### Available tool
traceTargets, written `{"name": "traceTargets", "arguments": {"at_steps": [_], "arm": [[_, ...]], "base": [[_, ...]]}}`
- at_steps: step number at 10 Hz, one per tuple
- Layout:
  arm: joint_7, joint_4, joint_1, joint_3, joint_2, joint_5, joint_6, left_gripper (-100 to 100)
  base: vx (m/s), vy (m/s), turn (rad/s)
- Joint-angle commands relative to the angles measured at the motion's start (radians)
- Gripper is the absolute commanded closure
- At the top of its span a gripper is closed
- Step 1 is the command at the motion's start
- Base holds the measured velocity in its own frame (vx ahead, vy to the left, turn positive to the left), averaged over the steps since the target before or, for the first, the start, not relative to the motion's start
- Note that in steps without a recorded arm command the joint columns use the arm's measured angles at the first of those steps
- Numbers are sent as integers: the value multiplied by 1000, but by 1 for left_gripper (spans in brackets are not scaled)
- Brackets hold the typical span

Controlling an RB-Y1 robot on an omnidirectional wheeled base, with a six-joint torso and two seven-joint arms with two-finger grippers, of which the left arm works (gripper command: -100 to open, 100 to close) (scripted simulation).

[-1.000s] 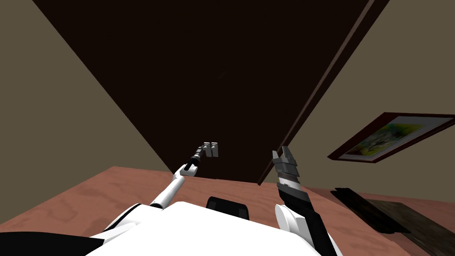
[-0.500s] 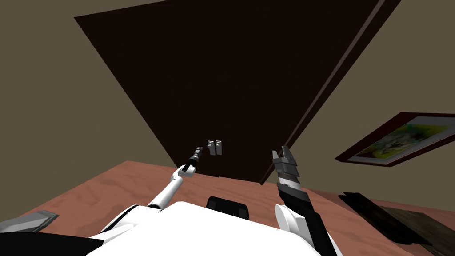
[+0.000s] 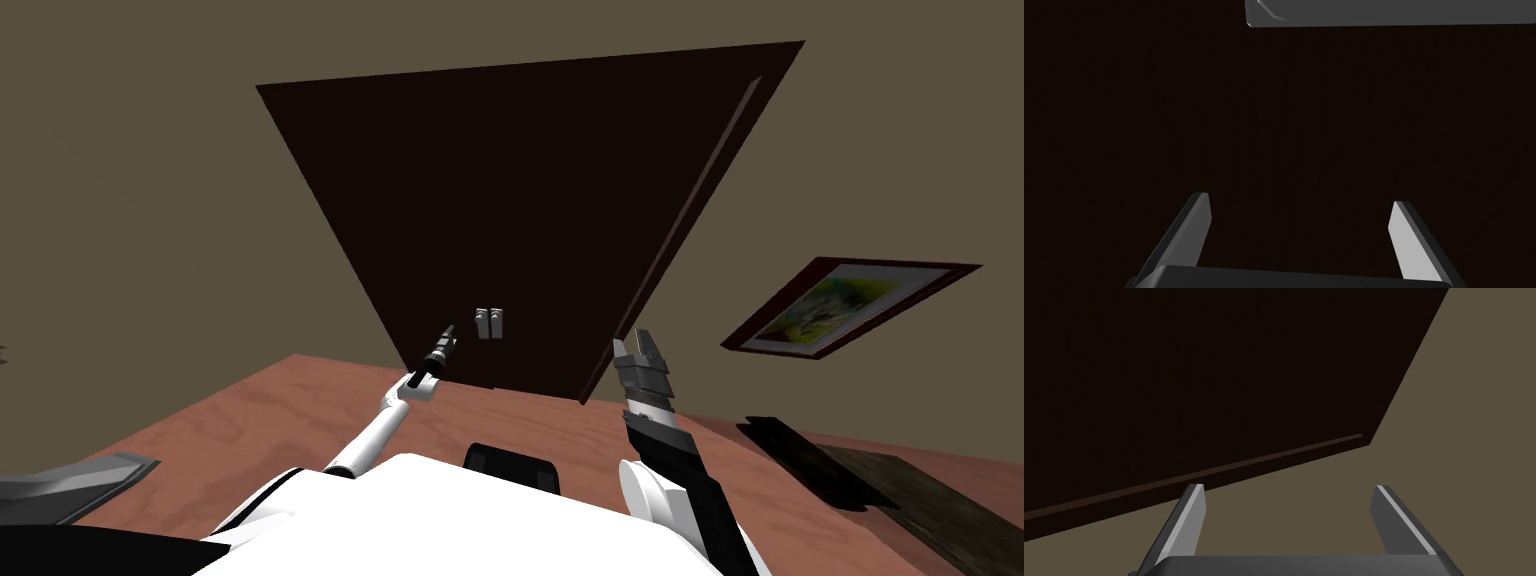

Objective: Pull the door open

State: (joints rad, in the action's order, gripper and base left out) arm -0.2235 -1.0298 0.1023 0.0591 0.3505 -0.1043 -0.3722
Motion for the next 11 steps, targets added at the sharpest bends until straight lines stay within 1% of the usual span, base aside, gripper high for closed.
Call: {"name": "traceTargets", "arguments": {"at_steps": [1, 2, 3, 4, 6, 7, 9, 11], "arm": [[-6, -14, 6, -26, -14, 4, -7, -100], [-9, -25, 13, -44, -24, 7, -9, -100], [-6, -31, 4, -31, -18, 5, 1, -100], [-2, -16, -12, -5, -2, 1, 3, -100], [4, 5, -28, 28, 17, -3, 3, -100], [8, 14, -31, 39, 21, -5, 2, -100], [11, 16, -25, 40, 16, -4, 0, -100], [13, 11, -7, 26, -1, 0, -4, -100]], "base": [[-181, -105, -121], [-150, -125, -141], [-55, -58, -23], [-20, 43, 210], [38, 112, 170], [118, 99, 63], [181, 37, -17], [224, -4, -121]]}}
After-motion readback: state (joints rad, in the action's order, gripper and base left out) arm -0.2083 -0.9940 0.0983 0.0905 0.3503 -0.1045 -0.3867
